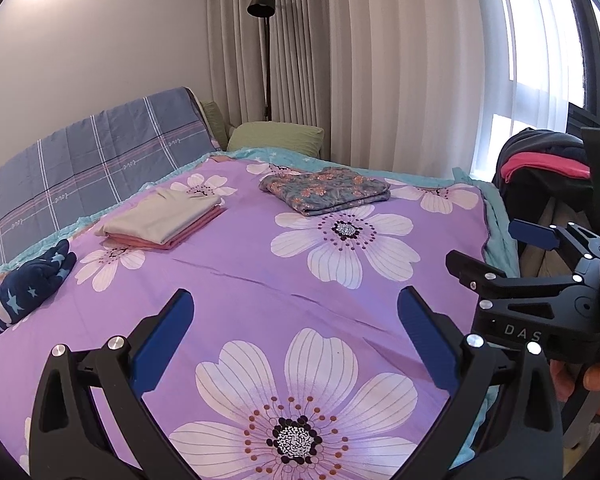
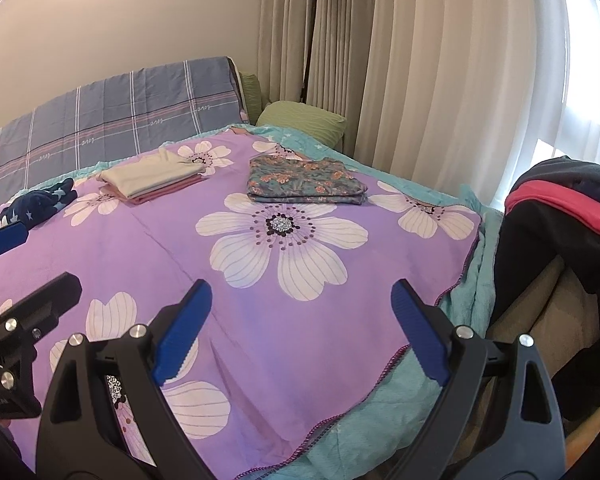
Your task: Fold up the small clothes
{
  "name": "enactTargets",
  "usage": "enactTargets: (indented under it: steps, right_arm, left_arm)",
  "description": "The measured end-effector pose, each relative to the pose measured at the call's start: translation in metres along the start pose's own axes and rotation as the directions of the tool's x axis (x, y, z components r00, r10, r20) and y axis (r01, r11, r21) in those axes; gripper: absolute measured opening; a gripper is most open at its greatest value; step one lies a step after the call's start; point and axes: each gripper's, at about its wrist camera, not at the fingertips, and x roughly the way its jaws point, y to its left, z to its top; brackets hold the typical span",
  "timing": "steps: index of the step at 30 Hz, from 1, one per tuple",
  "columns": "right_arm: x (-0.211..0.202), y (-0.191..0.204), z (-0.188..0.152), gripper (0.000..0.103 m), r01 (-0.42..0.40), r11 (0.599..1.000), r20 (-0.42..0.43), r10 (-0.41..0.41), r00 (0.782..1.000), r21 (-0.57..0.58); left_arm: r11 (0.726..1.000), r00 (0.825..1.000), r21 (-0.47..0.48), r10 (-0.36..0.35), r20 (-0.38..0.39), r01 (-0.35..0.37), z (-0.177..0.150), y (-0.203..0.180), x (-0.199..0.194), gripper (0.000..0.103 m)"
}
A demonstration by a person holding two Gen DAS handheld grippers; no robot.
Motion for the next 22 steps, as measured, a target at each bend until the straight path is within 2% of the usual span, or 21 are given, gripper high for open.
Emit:
enactTargets:
  steps: [22]
  right_arm:
    - [0.0074, 0.0038, -0.0023, 0.093, 0.005, 1.0, -0.017, -0.005, 1.0, -0.009]
  left_arm:
    - [1.0, 0.999, 0.006, -0.01, -0.031, 0.01, -0.0083, -0.0026, 0.0079, 0.102]
